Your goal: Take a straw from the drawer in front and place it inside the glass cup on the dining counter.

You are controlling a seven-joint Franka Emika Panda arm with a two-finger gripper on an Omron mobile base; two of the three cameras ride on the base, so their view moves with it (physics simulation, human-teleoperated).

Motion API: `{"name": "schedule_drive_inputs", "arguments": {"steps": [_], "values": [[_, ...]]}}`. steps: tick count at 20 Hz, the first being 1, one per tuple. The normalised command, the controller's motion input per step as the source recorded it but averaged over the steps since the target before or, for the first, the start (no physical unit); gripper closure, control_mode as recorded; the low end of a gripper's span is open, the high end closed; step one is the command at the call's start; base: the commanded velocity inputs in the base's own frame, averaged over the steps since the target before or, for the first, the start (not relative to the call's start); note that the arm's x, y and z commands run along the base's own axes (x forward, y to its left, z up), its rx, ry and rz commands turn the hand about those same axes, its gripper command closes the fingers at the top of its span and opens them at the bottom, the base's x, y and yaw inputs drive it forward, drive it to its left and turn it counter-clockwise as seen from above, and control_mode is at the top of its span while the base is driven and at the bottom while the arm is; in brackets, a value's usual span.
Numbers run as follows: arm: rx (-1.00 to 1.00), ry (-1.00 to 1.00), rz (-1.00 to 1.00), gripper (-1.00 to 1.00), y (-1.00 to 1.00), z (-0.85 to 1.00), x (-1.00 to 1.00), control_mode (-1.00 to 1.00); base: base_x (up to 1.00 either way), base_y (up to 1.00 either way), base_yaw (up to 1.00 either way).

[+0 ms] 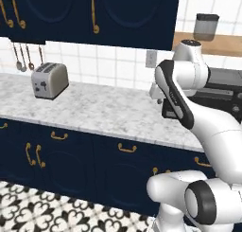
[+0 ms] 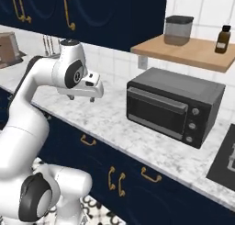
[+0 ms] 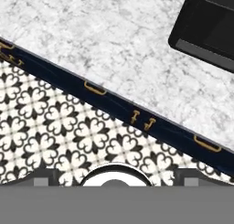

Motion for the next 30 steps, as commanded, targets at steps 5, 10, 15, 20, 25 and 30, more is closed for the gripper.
{"name": "schedule_drive_inputs", "arguments": {"steps": [5, 10, 15, 20, 25, 30], "values": [[0.00, 0.00, 0.00, -1.00, 0.00, 0.00, 0.00, 1.00, 0.01, -0.84, 0.57], [0.00, 0.00, 0.00, -1.00, 0.00, 0.00, 0.00, 1.00, 0.21, -0.74, 0.52], [0.00, 0.00, 0.00, -1.00, 0.00, 0.00, 0.00, 1.00, 0.18, -0.59, 0.46], [0.00, 0.00, 0.00, -1.00, 0.00, 0.00, 0.00, 1.00, -0.03, -0.56, 0.42], [-0.01, -0.07, 0.25, -1.00, 0.07, -0.04, -0.34, -1.00, 0.00, 0.00, 0.00], [-0.21, -0.07, 0.06, -1.00, 0.87, -0.27, -0.04, -1.00, 0.00, 0.00, 0.00]]}}
